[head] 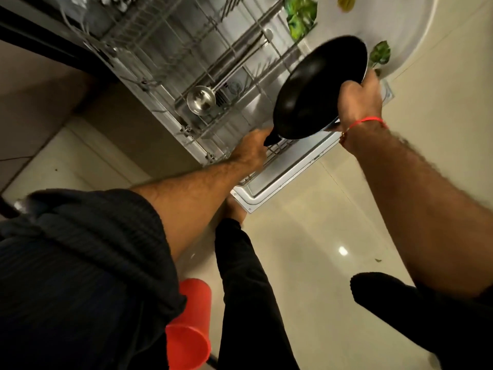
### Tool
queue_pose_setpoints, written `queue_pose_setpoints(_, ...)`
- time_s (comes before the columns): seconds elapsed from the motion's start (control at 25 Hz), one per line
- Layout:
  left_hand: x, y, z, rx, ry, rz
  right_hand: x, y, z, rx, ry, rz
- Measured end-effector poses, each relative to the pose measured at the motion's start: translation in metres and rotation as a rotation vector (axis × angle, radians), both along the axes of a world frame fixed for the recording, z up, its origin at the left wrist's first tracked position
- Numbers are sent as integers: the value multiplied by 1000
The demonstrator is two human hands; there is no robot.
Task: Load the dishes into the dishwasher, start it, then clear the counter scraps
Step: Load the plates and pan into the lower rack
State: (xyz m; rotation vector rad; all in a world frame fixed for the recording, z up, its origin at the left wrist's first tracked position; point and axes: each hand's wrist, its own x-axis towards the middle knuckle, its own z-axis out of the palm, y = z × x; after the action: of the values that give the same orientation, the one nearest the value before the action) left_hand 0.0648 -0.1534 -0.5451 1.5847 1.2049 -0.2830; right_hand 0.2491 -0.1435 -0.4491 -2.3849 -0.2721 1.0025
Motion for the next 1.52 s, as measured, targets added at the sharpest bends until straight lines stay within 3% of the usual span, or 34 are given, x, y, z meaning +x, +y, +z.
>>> queue_pose_setpoints(0.28, 28, 15, -13, 16, -142, -35, 11, -3, 9, 123, -218, -29)
queue_pose_setpoints(0.6, 9, 28, -21, -132, 6, -233, 11, 15, -16, -73, 7, -60)
queue_pose_setpoints(0.96, 1, -4, -18, -56, 77, -148, 7, 16, -37, -210, -110, 179)
queue_pose_setpoints(1.12, -23, -5, -5, -11, 99, -82, -10, 1, -33, -169, -94, 179)
queue_pose_setpoints(1.36, -67, 2, 28, 50, 61, -2, -50, -22, -1, -37, -404, 154)
queue_pose_setpoints(1.52, -108, 1, 64, 129, -10, 43, -103, -28, 23, 139, -179, 296)
